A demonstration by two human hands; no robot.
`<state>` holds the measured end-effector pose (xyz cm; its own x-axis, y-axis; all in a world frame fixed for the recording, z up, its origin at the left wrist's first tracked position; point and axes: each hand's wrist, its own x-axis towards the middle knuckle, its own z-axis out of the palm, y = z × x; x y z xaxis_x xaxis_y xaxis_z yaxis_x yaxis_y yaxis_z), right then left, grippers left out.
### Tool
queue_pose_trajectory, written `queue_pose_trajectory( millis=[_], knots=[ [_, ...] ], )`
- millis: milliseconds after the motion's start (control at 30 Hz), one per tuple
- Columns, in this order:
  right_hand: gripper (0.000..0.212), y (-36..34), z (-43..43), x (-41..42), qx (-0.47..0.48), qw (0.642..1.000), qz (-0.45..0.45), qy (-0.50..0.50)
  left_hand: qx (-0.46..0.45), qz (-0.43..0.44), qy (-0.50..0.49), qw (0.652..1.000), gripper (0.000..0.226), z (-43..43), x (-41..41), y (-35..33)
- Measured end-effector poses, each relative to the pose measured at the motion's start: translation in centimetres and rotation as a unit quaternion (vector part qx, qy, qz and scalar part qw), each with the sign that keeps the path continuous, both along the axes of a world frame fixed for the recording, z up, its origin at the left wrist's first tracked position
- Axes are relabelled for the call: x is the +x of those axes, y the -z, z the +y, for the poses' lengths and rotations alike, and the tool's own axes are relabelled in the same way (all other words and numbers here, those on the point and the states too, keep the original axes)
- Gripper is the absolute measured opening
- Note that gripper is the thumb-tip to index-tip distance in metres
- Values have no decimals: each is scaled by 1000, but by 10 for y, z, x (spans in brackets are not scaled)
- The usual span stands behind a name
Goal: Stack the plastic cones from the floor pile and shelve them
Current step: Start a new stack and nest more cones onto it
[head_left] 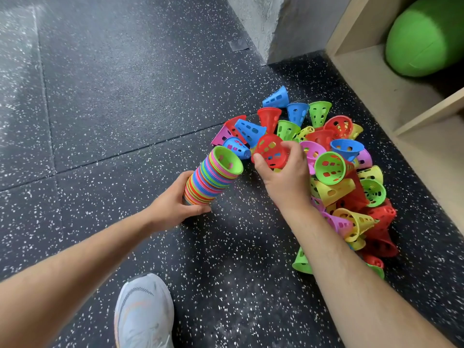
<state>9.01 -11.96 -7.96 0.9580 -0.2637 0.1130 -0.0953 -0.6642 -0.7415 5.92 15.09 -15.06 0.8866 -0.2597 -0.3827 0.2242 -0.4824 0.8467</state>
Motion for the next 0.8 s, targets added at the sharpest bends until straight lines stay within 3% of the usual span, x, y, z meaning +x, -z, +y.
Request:
queue_pose_trajectory(
  millis=[100, 233, 467, 533, 667, 800],
  knots=[
    [71, -9, 6, 1, 75, 996, -40, -15, -18, 4, -16, 1000, 84, -1, 1, -1],
    [67, -18, 20, 2, 62, 992, -63, -88, -20, -5, -28, 999, 79, -1, 3, -2],
    [63, -15, 43, -2, 30, 967, 103, -231, -31, -7, -3, 999, 86, -1, 0, 3],
    [62, -10, 42, 0, 61, 956, 144, -248, -33, -10, -6, 999, 82, -2, -1, 2],
    [51, 2, 37, 11, 100, 970, 97, -201, -47, -2, -17, 999, 82, 0, 0, 1],
    [43, 27, 29, 31, -65, 971, 115, -200, -48, -5, -25, 999, 81, 3, 1, 2]
  ],
)
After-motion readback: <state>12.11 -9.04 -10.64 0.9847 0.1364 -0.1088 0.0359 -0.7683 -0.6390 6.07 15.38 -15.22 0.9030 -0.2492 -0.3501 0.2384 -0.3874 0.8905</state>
